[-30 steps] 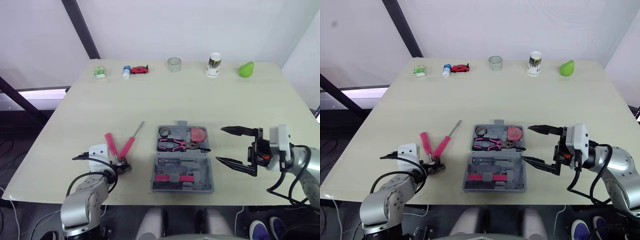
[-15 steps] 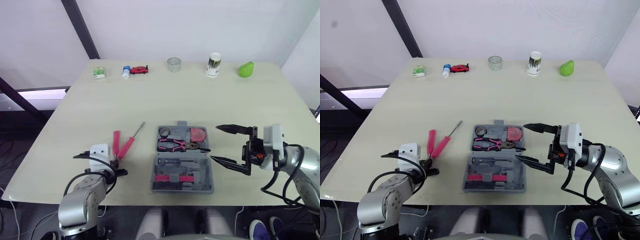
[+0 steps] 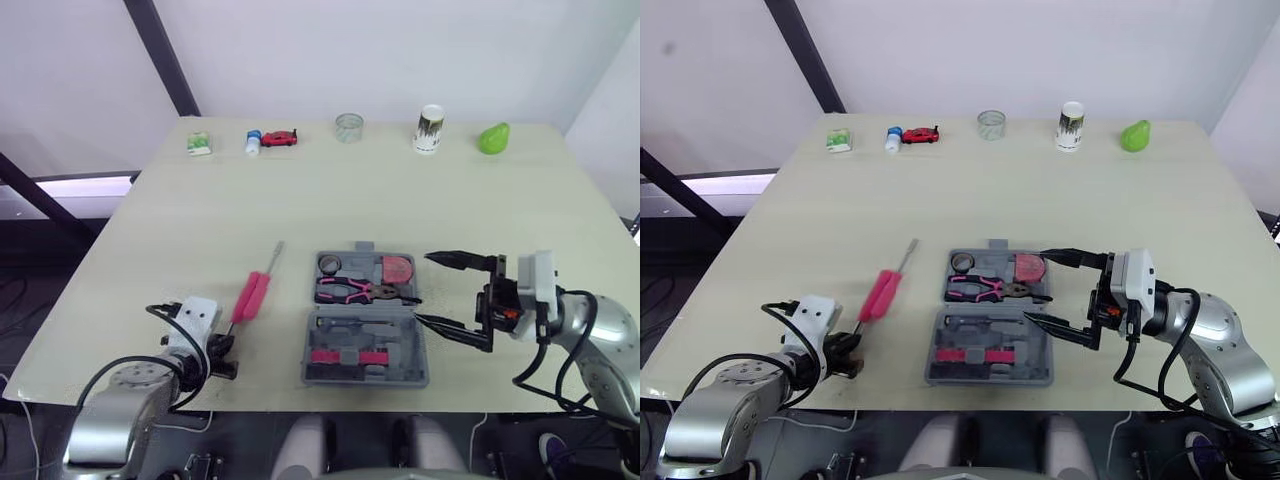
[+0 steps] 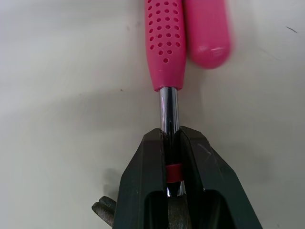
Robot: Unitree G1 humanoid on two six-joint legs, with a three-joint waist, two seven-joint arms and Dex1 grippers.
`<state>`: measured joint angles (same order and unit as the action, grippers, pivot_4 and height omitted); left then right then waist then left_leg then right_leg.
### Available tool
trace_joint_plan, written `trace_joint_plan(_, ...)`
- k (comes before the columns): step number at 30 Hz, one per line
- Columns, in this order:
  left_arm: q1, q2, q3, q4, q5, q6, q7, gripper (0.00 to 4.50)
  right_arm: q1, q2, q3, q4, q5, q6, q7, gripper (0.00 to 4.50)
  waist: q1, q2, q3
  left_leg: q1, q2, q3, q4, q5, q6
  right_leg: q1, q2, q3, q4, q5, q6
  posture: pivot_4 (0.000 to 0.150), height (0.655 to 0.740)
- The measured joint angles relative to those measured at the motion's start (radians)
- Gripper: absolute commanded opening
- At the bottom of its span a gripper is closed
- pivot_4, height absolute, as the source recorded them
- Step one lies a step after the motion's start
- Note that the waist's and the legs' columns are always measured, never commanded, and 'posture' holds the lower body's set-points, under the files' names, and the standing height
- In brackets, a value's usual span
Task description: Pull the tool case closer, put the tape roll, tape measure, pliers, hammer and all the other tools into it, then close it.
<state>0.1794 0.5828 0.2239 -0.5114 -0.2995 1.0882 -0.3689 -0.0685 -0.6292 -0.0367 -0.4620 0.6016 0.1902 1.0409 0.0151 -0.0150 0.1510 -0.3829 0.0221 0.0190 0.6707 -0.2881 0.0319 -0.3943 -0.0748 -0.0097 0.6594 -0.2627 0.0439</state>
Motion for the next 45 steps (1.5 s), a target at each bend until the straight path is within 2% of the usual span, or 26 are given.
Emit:
trace_joint_plan(7, 0.070, 0.030, 0.014, -0.030, -0.014, -0.014, -0.030, 0.05, 0.014, -0.032, 0.012, -0.019, 0.009, -0.004, 0.074, 4.50, -0.004, 0.000, 0.000, 0.000, 0.000, 0.000, -0.001, 0.000, 0.000, -0.001, -0.001, 0.000, 0.000, 0.000, 0.000, 0.150, 0.7400)
trace_joint_plan(21, 0.080, -0.051, 0.045, -0.109, -0.058, 0.090, 0.018, 0.05, -0.005, -0.075, 0.064, -0.021, -0.042, -0.042, 0.176, 4.50, -0.001, 0.000, 0.000, 0.000, 0.000, 0.000, -0.001, 0.000, 0.000, -0.001, -0.002, -0.001, 0.000, 0.000, 0.000, 0.150, 0.7400)
trace_joint_plan(26, 0.038, -0.185, 0.097, -0.131, -0.057, 0.156, 0.109, 0.05, -0.007, -0.075, 0.064, -0.008, -0.053, -0.042, 0.166, 4.50, 0.000, 0.000, 0.000, 0.000, 0.000, -0.001, 0.000, 0.000, 0.000, 0.000, -0.001, -0.001, 0.000, 0.000, 0.000, 0.150, 0.7400)
trace_joint_plan(33, 0.020, -0.222, 0.106, -0.146, -0.055, 0.192, 0.155, 0.05, -0.007, -0.075, 0.064, -0.008, -0.054, -0.042, 0.147, 4.50, -0.001, 0.000, 0.000, 0.000, 0.000, -0.001, 0.000, 0.000, 0.000, 0.000, 0.001, -0.001, 0.000, 0.000, 0.000, 0.150, 0.7400)
trace_joint_plan(40, -0.002, -0.226, 0.122, -0.145, -0.087, 0.214, 0.131, 3.09, -0.007, -0.075, 0.064, -0.009, -0.054, -0.040, 0.130, 4.50, -0.001, -0.001, 0.001, 0.000, 0.000, -0.001, 0.000, 0.000, 0.000, 0.000, 0.003, -0.001, 0.000, 0.000, 0.000, 0.150, 0.7400)
trace_joint_plan(43, -0.006, -0.194, 0.127, -0.146, -0.088, 0.215, 0.124, 4.11, -0.006, -0.075, 0.064, -0.009, -0.054, -0.039, 0.129, 4.50, -0.003, -0.001, 0.001, 0.000, 0.000, -0.001, 0.000, 0.000, 0.000, 0.000, 0.003, -0.001, 0.000, 0.000, 0.000, 0.150, 0.7400)
trace_joint_plan(44, -0.014, -0.163, 0.129, -0.147, -0.090, 0.217, 0.115, 4.35, -0.006, -0.075, 0.064, -0.009, -0.054, -0.039, 0.128, 4.50, -0.003, -0.002, 0.001, 0.000, 0.000, -0.002, 0.000, 0.000, 0.000, 0.000, 0.003, -0.001, 0.000, 0.000, 0.000, 0.150, 0.7400)
trace_joint_plan(45, -0.023, -0.141, 0.131, -0.153, -0.092, 0.218, 0.108, 4.35, -0.006, -0.075, 0.064, -0.009, -0.054, -0.039, 0.128, 4.50, -0.002, -0.002, 0.002, 0.000, 0.000, -0.002, 0.000, 0.000, 0.000, 0.000, 0.003, -0.001, 0.000, 0.000, 0.000, 0.150, 0.7400)
